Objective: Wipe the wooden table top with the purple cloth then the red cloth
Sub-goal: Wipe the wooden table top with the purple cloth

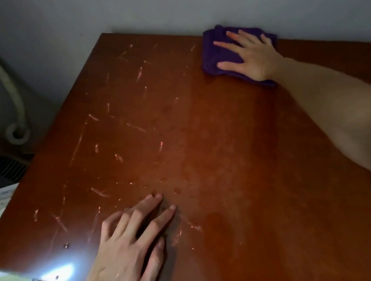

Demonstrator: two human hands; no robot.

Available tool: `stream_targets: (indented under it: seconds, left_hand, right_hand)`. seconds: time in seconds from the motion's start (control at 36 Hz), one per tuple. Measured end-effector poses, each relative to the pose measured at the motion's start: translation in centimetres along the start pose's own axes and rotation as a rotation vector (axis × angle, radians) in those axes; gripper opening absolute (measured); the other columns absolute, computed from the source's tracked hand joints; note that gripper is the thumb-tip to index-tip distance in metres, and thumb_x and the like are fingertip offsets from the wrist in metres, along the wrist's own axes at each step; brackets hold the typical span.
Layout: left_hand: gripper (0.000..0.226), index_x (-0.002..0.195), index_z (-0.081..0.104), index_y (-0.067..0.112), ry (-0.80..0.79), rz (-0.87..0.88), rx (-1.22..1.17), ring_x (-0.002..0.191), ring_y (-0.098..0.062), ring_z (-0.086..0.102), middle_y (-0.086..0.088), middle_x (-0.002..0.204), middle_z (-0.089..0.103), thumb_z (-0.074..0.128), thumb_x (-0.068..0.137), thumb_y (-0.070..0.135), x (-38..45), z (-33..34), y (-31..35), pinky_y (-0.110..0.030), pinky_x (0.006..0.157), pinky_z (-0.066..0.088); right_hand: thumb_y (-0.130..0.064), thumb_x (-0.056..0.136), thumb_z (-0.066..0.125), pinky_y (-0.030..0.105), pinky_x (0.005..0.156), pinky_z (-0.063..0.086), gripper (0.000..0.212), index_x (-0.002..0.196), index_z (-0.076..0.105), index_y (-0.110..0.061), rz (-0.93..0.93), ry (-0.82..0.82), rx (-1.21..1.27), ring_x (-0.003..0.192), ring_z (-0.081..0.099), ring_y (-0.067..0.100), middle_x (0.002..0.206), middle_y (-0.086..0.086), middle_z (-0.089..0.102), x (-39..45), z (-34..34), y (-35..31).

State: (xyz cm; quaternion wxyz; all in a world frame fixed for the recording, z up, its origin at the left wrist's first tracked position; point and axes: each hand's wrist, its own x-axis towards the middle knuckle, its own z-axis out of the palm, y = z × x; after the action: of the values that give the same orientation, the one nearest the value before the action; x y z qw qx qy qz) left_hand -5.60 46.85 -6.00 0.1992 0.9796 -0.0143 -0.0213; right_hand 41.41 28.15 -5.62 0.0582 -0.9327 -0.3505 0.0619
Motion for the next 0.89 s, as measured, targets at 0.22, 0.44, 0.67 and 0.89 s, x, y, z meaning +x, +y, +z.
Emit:
stream_targets:
  seconds: [0.22, 0.44, 0.67, 0.89]
  left_hand:
    - [0.051, 0.145, 0.046, 0.017, 0.095, -0.065, -0.047, 0.132, -0.011, 0.044, 0.004, 0.150, 0.042, 0.036, 0.100, 0.040, -0.4, 0.3, 0.1, -0.033, 0.109, 0.026]
    - [0.045, 0.134, 0.048, 0.010, 0.217, -0.039, -0.045, 0.121, -0.021, 0.047, -0.005, 0.138, 0.045, 0.035, 0.101, 0.038, -0.9, 0.5, 0.2, -0.038, 0.098, 0.034]
    - [0.033, 0.125, 0.053, 0.015, 0.352, -0.068, -0.081, 0.111, -0.021, 0.049, -0.004, 0.131, 0.050, 0.035, 0.102, 0.031, -1.5, 0.0, -0.2, -0.040, 0.093, 0.035]
    - [0.044, 0.132, 0.057, 0.025, 0.153, 0.051, 0.159, 0.128, -0.021, 0.048, -0.001, 0.145, 0.049, 0.031, 0.102, 0.043, -4.5, -3.7, -7.0, -0.043, 0.101, 0.033]
  right_hand:
    - [-0.091, 0.085, 0.022, 0.068, 0.121, -0.002, 0.083, 0.158, 0.008, -0.055, 0.152, 0.031, 0.014, 0.159, -0.002, 0.027, 0.173, -0.005, 0.003, -3.4, 1.6, -4.6]
    - [-0.089, 0.079, 0.011, 0.070, 0.120, -0.001, 0.086, 0.158, 0.004, -0.054, 0.064, 0.036, -0.028, 0.159, -0.004, 0.029, 0.173, -0.005, 0.002, -15.9, 4.9, -15.9]
    - [-0.081, 0.088, 0.027, 0.072, 0.119, 0.003, 0.080, 0.160, 0.008, -0.050, 0.017, 0.098, -0.068, 0.159, -0.002, 0.031, 0.173, -0.003, 0.006, -29.1, 8.4, -26.9]
    - [-0.086, 0.089, 0.023, 0.075, 0.116, 0.011, 0.082, 0.161, 0.013, -0.048, -0.068, 0.062, -0.096, 0.159, 0.003, 0.032, 0.172, -0.003, 0.013, -32.5, 8.5, -30.3]
